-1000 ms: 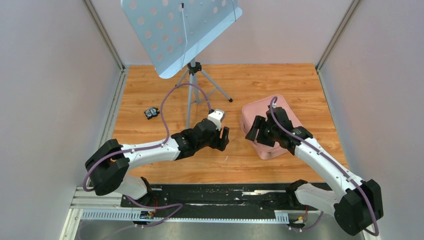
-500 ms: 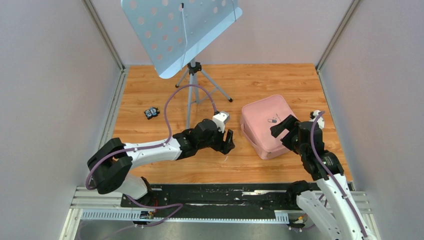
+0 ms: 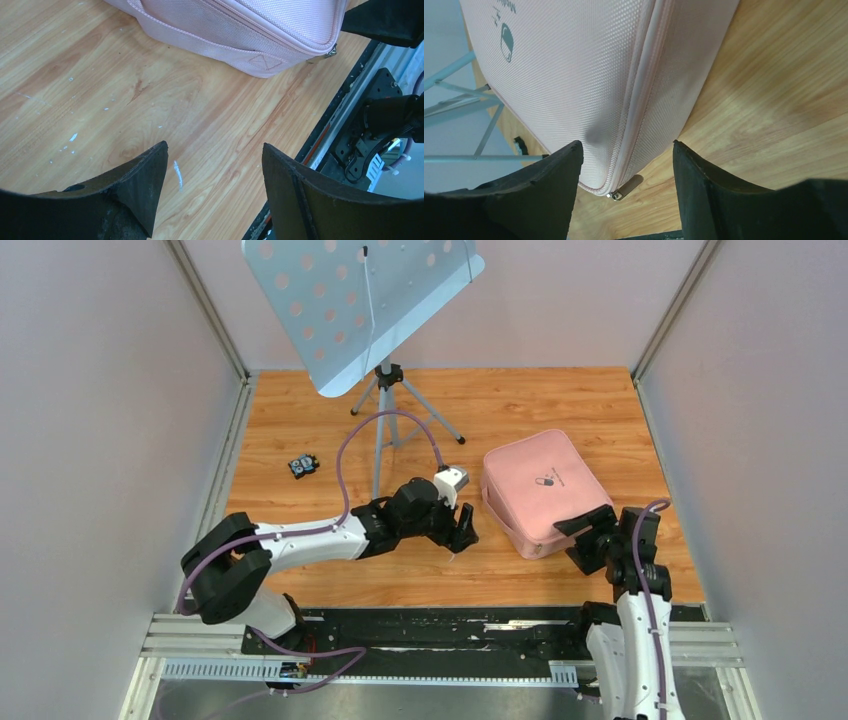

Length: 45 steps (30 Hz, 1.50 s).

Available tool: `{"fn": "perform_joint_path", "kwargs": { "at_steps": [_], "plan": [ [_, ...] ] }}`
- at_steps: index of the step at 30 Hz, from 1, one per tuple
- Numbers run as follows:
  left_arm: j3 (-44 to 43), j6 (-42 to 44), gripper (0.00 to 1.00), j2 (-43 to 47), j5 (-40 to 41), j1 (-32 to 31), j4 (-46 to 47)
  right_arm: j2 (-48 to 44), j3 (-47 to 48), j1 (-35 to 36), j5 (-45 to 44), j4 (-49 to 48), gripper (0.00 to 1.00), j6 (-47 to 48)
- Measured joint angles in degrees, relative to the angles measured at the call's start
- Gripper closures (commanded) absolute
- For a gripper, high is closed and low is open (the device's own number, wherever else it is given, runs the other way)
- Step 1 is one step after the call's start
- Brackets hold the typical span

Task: Organize the medicine kit
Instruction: Zip the medicine box at the center of the board.

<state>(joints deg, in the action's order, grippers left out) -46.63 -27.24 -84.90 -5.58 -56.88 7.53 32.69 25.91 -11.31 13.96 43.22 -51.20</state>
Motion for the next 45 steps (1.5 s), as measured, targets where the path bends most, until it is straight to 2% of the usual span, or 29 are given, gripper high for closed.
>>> {"fn": "perform_joint_path", "kwargs": {
  "at_steps": [5, 8, 18, 23, 29, 33, 36, 41, 45],
  "plan": [
    [-0.87, -0.13, 0.23, -1.29, -1.07, -0.04, 0.17, -0.52, -1.90, -0.52, 4.72, -3.58, 0.42, -1.40],
    [-1.11, -0.13, 0.22, -1.60, -1.49, -0.04, 0.20, -0.48, -2.75, -0.87, 6.05, -5.90, 0.51, -1.95],
    [-1.79, -0.13, 0.22, -2.58, -2.25, -0.04, 0.37, -0.15, -8.11, -1.77, 10.51, -13.84, 0.89, -6.88],
    [-2.29, 0.26, 0.21, -2.75, -2.75, -0.04, -0.09, -0.28, -10.82, -1.92, 13.97, -18.84, 0.97, -10.71],
    [-4.35, 2.21, 0.19, -2.82, -3.54, -0.24, -0.48, -1.07, -14.10, 0.63, 15.61, -24.72, 0.94, -17.14],
    [-5.68, 3.39, 0.17, -3.76, -3.54, -1.49, -0.74, -0.13, -14.75, 5.31, 13.46, -27.67, 0.77, -21.86],
    [-5.92, 3.52, 0.17, -4.70, -3.52, -2.38, -0.96, 3.91, -14.69, 9.35, 12.02, -31.61, 0.63, -24.94],
    [-5.92, 3.41, 0.16, -5.09, -2.43, -2.75, -1.60, 13.70, -9.94, 14.25, 11.45, -33.81, 0.53, -24.83],
    [-4.98, 3.34, 0.15, -3.96, 0.26, -2.45, -1.88, 12.66, -6.27, 14.62, 11.45, -30.08, 0.48, -19.89]
  ]
}}
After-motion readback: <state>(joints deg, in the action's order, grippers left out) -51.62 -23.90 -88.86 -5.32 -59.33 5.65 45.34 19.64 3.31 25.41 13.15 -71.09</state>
